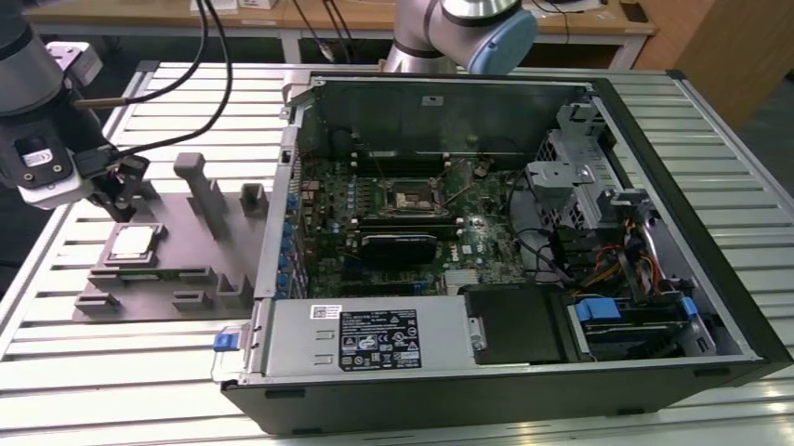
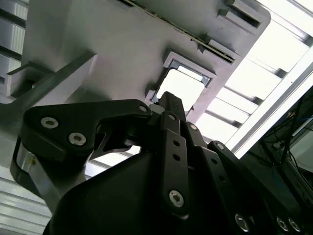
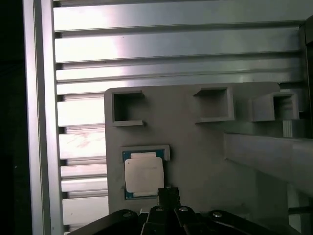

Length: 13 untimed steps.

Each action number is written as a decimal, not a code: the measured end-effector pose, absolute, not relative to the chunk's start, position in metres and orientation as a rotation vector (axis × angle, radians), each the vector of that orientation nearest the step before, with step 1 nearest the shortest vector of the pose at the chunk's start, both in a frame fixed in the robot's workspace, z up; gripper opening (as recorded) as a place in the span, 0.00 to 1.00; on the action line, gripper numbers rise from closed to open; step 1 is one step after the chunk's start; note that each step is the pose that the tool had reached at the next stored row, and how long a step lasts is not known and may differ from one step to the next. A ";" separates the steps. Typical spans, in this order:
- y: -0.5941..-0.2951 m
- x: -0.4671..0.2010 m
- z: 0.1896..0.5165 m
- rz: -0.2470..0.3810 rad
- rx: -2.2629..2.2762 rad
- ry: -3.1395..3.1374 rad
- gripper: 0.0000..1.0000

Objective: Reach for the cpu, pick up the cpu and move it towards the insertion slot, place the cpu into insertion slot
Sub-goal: 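Pick up the cpu and move it towards the insertion slot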

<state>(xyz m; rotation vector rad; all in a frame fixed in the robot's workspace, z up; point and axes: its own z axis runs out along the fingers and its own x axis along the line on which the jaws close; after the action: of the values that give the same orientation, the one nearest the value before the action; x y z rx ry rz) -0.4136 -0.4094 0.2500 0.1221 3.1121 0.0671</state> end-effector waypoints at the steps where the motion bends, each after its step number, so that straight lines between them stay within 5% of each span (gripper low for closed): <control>1: -0.409 -0.415 0.248 0.067 0.122 3.112 0.11; 13: -0.409 -0.426 0.226 0.067 0.122 3.112 0.11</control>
<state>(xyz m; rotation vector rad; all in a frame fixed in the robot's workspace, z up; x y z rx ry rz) -0.4255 -0.4095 0.2264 0.1221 3.1123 0.0669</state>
